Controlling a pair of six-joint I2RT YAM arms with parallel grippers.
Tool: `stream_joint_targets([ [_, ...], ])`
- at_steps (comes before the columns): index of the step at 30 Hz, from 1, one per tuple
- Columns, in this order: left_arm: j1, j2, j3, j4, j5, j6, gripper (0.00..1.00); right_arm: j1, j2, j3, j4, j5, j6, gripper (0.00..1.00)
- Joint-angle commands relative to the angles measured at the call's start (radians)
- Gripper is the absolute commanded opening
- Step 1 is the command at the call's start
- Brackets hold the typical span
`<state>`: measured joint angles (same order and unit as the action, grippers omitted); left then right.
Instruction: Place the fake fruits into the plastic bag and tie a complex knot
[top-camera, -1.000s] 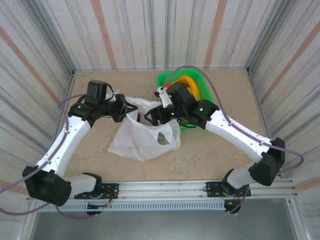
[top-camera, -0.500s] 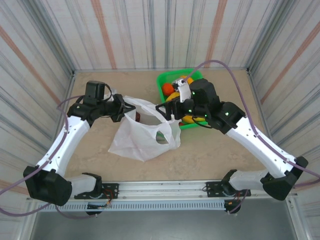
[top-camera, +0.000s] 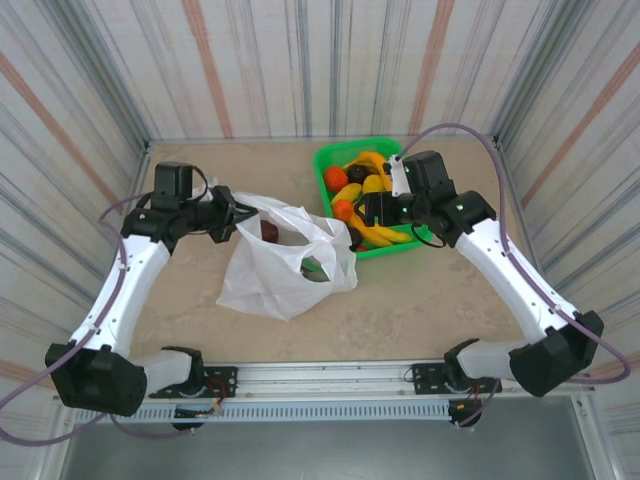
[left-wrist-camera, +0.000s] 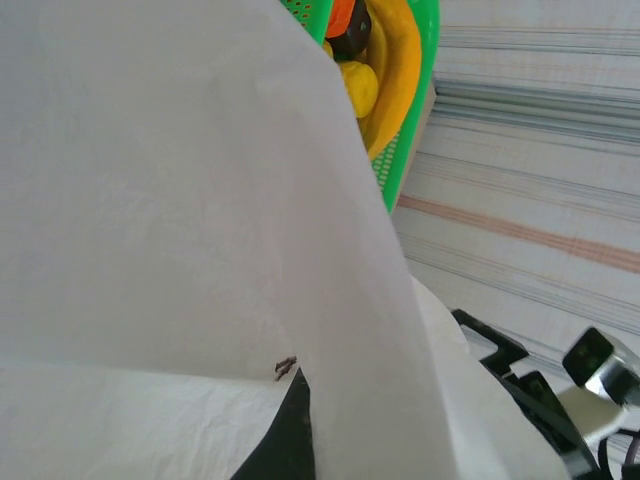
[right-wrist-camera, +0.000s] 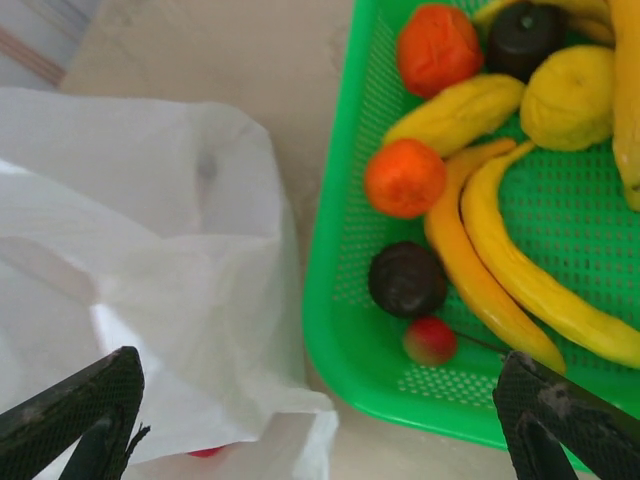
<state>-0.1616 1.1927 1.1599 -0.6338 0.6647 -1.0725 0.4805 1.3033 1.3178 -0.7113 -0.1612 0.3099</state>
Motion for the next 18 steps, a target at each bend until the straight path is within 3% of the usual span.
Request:
stream_joint_targets([
  [1, 0.016, -0.025, 0.013, -0.05, 0.031, 0.048, 0.04, -0.022, 0.077, 0.005, -0.074, 0.059, -0.121, 0.92],
  [9, 0.051, -0.045, -0.004, -0.061, 0.051, 0.056, 0.04, -0.071, 0.288, 0.105, -0.023, -0.014, -0.168, 0.89],
  [18, 0.116, -0.077, -0.014, -0.1, 0.073, 0.08, 0.04, -0.069, 0.549, 0.294, -0.011, -0.016, -0.018, 0.78],
])
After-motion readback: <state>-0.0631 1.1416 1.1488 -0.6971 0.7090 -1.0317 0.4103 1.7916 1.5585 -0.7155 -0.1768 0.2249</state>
